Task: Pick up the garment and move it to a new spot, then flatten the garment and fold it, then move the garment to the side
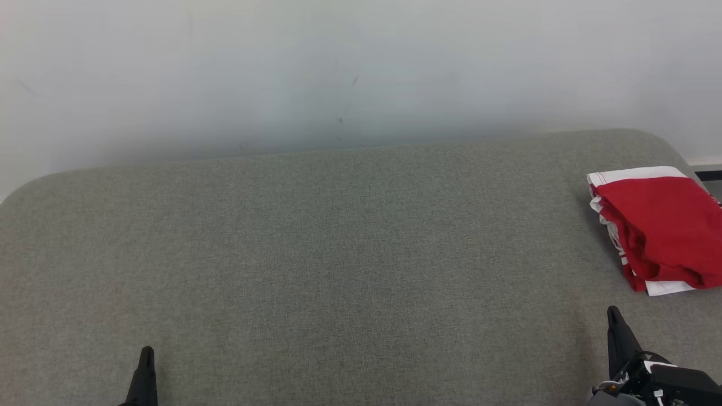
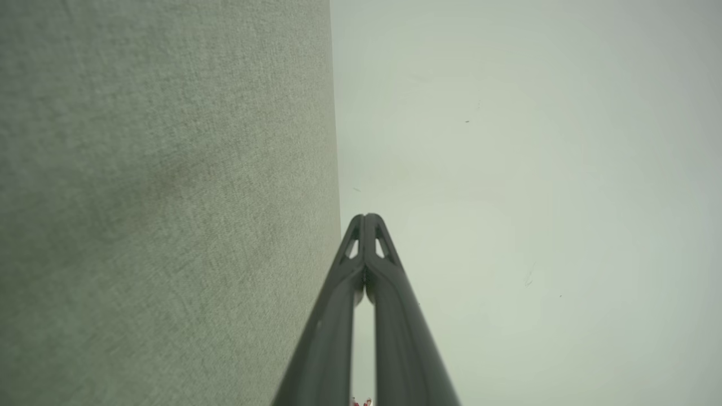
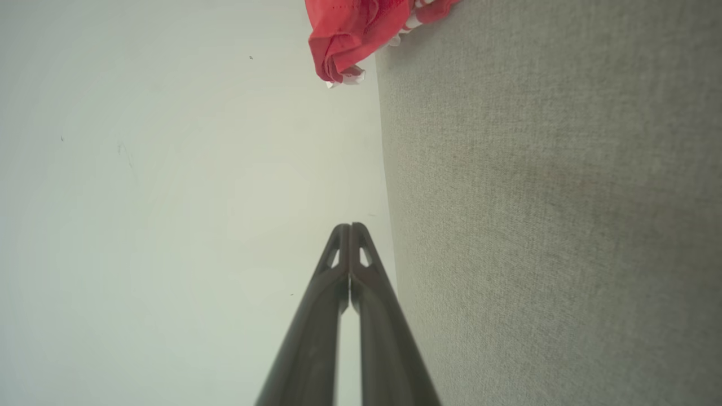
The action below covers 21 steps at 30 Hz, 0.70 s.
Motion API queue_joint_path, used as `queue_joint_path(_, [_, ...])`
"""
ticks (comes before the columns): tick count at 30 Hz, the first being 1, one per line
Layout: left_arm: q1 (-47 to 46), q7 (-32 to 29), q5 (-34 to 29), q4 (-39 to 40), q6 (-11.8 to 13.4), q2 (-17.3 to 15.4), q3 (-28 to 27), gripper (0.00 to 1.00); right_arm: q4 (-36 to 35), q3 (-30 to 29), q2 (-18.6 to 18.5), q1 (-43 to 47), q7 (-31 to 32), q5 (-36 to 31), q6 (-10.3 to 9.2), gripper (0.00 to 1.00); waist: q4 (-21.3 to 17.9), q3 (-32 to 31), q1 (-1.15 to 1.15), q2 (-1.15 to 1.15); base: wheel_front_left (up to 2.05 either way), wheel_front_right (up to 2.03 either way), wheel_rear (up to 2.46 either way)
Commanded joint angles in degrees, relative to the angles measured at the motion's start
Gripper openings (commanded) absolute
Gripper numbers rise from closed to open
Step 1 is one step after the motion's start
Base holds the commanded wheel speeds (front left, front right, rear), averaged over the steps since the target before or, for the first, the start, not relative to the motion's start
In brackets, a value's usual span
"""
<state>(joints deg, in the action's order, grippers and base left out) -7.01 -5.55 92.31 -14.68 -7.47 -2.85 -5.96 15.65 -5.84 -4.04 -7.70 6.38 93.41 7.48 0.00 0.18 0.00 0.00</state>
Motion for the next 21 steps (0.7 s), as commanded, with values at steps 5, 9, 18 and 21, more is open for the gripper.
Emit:
queue_joint_path(5, [0.0,-0.2,0.2,-0.2,-0.1,0.0,-0.2,0.00,0.1,-0.1,0.2,-0.2,0.2,-0.1,0.02,0.00,0.0,0.0,0.00,0.00,0.00,0.00,0.00])
queue_joint_path(9, [0.0,-0.2,0.2,-0.2,-0.1,0.0,-0.2,0.00,0.1,-0.2,0.3,-0.2,0.3,-0.1,0.02,0.00,0.0,0.0,0.00,0.00,0.00,0.00,0.00])
queue_joint_path(18, [0.0,-0.2,0.2,-0.2,-0.1,0.0,-0.2,0.00,0.1,-0.3,0.4,-0.3,0.5,-0.3,0.02,0.00,0.0,0.0,0.00,0.00,0.00,0.00,0.00])
queue_joint_path(21, [0.0,-0.2,0.2,-0.2,-0.1,0.0,-0.2,0.00,0.1,-0.4,0.4,-0.3,0.5,-0.4,0.02,0.00,0.0,0.0,0.00,0.00,0.00,0.00,0.00])
